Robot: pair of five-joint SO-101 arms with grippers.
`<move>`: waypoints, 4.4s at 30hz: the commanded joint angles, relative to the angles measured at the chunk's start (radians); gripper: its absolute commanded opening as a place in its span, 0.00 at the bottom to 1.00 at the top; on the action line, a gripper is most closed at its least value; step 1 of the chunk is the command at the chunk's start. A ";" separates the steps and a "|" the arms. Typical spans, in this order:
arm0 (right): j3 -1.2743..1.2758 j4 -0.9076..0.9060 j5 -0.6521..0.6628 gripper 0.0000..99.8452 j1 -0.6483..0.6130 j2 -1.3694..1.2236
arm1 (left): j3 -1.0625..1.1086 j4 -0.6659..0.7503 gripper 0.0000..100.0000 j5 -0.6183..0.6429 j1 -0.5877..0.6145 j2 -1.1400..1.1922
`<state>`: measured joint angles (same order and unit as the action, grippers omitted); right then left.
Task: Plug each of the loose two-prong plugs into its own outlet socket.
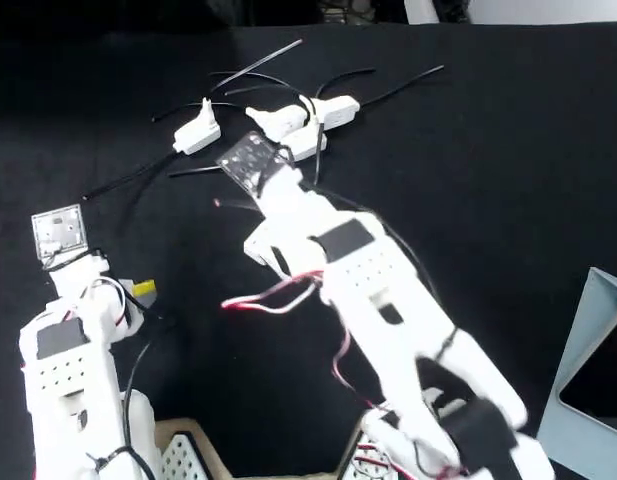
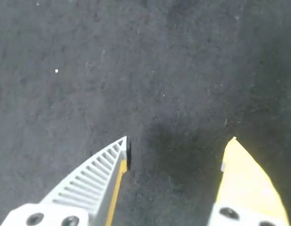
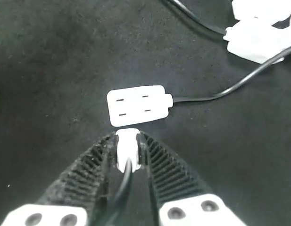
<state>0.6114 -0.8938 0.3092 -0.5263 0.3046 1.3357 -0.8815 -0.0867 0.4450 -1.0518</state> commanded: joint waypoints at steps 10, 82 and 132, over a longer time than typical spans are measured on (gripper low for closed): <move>-0.108 0.201 0.005 0.01 -0.018 -0.246 | 0.027 0.018 0.32 -0.028 0.010 -0.031; -0.257 -0.032 -0.178 0.02 0.129 0.125 | 0.041 0.021 0.32 -0.028 0.004 -0.031; 1.073 -0.115 -0.397 0.02 0.318 1.570 | 0.361 -0.183 0.03 -0.028 -0.234 -0.736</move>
<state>1.6932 -0.9091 -0.0775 -0.2194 1.7929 1.6778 -1.0702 -0.1082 0.2547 -1.7837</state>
